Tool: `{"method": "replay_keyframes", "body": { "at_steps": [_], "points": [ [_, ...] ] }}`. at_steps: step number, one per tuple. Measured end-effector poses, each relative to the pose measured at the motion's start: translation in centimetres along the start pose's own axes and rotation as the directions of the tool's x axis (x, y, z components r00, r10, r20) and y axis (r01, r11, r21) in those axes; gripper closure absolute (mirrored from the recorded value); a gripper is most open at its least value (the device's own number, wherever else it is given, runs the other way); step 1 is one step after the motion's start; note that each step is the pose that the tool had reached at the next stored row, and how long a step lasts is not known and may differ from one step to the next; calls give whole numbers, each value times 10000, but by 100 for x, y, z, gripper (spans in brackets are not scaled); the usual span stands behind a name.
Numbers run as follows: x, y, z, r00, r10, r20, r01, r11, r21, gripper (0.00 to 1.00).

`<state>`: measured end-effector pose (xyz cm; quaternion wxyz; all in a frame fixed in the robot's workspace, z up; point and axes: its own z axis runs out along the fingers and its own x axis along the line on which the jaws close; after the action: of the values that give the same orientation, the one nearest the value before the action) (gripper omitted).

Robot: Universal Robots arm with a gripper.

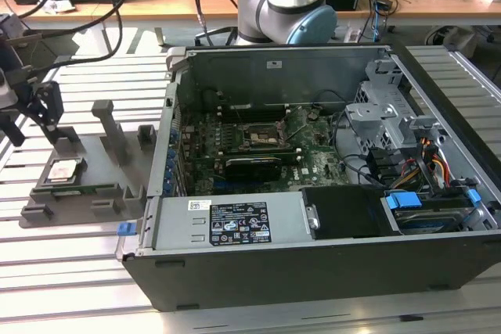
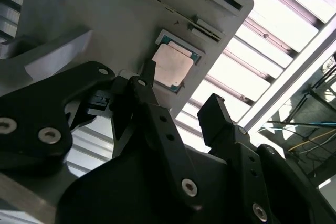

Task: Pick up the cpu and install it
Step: 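Pick up the cpu and move it towards the insertion slot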

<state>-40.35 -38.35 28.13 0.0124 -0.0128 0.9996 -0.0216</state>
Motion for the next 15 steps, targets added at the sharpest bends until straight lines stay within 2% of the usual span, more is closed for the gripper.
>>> {"method": "replay_keyframes", "body": {
  "at_steps": [8, 11, 12, 14, 15],
  "points": [
    [4, 7, 148, 10000, -3, 2, 3, 10000, 0, 40],
    [5, 11, 228, 10000, -10, 1, 10, 10000, 0, 40],
    [6, 13, 252, 10000, -72, 3, 72, 10000, -1, 40],
    [7, 22, 282, 9986, -526, 22, 526, 9986, -12, 40],
    [7, 24, 309, 9986, -537, 23, 537, 9986, -12, 40]
  ]
}}
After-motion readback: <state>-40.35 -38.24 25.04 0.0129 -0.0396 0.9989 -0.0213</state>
